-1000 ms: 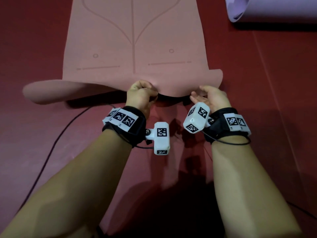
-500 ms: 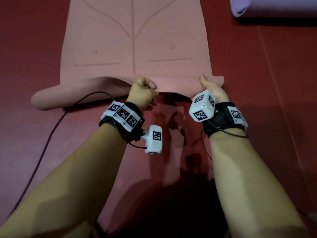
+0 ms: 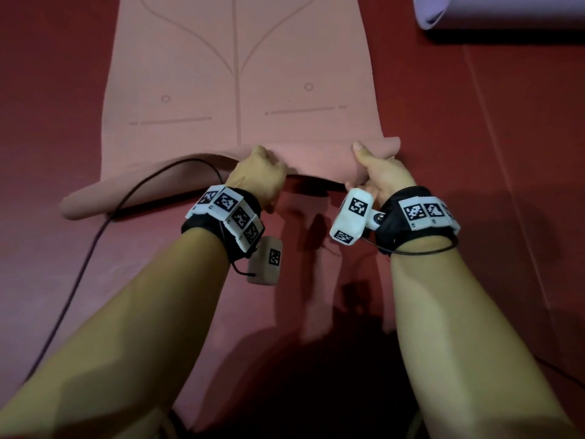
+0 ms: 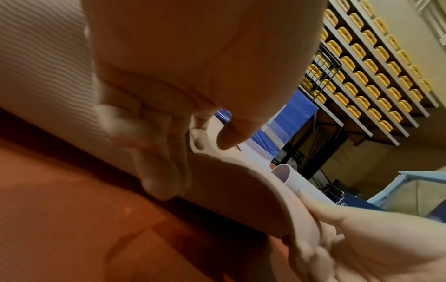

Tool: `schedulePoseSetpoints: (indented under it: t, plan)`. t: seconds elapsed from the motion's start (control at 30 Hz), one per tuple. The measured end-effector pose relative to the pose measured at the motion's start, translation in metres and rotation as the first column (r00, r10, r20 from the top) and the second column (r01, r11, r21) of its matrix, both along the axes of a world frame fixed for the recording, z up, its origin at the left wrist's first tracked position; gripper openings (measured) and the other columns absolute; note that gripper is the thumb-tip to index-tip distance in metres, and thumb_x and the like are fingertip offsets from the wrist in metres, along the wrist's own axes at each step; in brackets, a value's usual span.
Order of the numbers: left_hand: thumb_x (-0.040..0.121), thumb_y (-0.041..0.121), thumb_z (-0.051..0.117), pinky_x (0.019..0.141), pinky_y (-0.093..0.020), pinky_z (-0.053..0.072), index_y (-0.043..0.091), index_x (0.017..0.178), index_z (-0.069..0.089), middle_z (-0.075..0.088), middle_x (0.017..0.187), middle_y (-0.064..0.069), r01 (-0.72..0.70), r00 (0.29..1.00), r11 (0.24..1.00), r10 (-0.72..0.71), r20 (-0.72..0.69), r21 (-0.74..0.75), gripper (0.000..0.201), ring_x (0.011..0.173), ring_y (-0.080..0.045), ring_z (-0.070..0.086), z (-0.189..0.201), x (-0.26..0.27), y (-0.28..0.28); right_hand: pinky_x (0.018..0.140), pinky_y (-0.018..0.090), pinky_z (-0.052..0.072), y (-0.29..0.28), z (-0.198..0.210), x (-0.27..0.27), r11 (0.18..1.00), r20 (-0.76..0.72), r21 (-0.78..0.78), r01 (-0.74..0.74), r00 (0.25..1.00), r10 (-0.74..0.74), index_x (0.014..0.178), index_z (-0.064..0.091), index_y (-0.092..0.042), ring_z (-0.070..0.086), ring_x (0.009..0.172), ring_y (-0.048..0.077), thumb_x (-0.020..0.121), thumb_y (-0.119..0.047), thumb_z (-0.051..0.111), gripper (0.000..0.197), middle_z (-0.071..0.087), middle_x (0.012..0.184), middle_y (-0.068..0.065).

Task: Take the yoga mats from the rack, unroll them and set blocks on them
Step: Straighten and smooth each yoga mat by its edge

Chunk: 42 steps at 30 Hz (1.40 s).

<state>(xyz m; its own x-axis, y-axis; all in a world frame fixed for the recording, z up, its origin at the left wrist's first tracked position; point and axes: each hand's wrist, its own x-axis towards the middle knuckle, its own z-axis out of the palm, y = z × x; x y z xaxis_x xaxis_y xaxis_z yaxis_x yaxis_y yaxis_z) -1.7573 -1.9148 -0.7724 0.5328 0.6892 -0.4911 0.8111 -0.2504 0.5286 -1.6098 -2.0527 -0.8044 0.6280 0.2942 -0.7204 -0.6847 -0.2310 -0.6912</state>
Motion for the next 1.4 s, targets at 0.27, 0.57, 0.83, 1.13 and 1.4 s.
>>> schedulePoseSetpoints:
  t: [0.27,0.57,0.83,1.13,1.4]
  plan:
    - [0.093,0.015,0.052,0.064,-0.037,0.045,0.012,0.106,0.058,0.062,0.093,-0.008,0.393,0.89,0.834,-0.239,-0.388,0.388,0.015,0.076,-0.029,0.054,0.01,0.012,-0.001,0.066,0.033,0.061,0.009,-0.003,0.006,0.985,0.062,0.091,0.15,0.986,-0.156,0.125,0.047,-0.004,0.071,0.089,0.037,0.085,-0.009,0.075,0.049,0.062,0.116,0.02]
    - [0.091,0.009,0.049,0.077,-0.039,0.039,0.011,0.109,0.067,0.047,0.121,-0.009,0.573,0.8,0.624,-0.284,-0.529,0.532,0.026,0.111,-0.031,0.048,0.01,0.018,-0.012,0.062,0.031,0.061,0.017,-0.003,0.001,0.939,0.029,0.106,0.328,0.943,-0.332,0.123,0.049,0.008,0.071,0.088,0.035,0.081,0.004,0.071,0.047,0.059,0.114,0.026]
    - [0.086,0.031,0.069,0.089,-0.047,0.046,0.024,0.103,0.065,0.043,0.132,-0.005,0.613,0.784,0.673,-0.454,-0.424,0.413,0.019,0.114,-0.032,0.046,-0.017,0.006,-0.009,0.076,0.042,0.06,0.018,0.007,0.0,0.983,-0.049,0.084,0.165,0.986,-0.161,0.123,0.052,-0.009,0.061,0.104,0.034,0.083,-0.036,0.076,0.054,0.054,0.121,0.015]
    - [0.074,0.031,0.079,0.078,-0.045,0.048,0.019,0.136,0.035,0.049,0.126,-0.005,0.494,0.868,0.738,-0.454,-0.203,0.459,0.077,0.112,-0.031,0.048,-0.031,-0.009,-0.008,0.073,0.056,0.058,0.002,-0.001,-0.009,0.971,-0.135,0.108,0.212,0.971,-0.197,0.13,0.048,-0.015,0.069,0.096,0.036,0.074,-0.022,0.083,0.067,0.06,0.125,0.016]
    - [0.077,0.03,0.078,0.069,-0.041,0.036,0.033,0.142,0.027,0.045,0.127,-0.007,0.473,0.87,0.795,-0.354,-0.344,0.38,0.082,0.114,-0.032,0.046,-0.042,-0.009,-0.005,0.071,0.054,0.06,-0.01,0.006,-0.004,0.976,-0.036,0.179,0.127,0.992,-0.122,0.129,0.047,-0.013,0.068,0.082,0.025,0.089,-0.005,0.068,0.047,0.058,0.117,0.013]
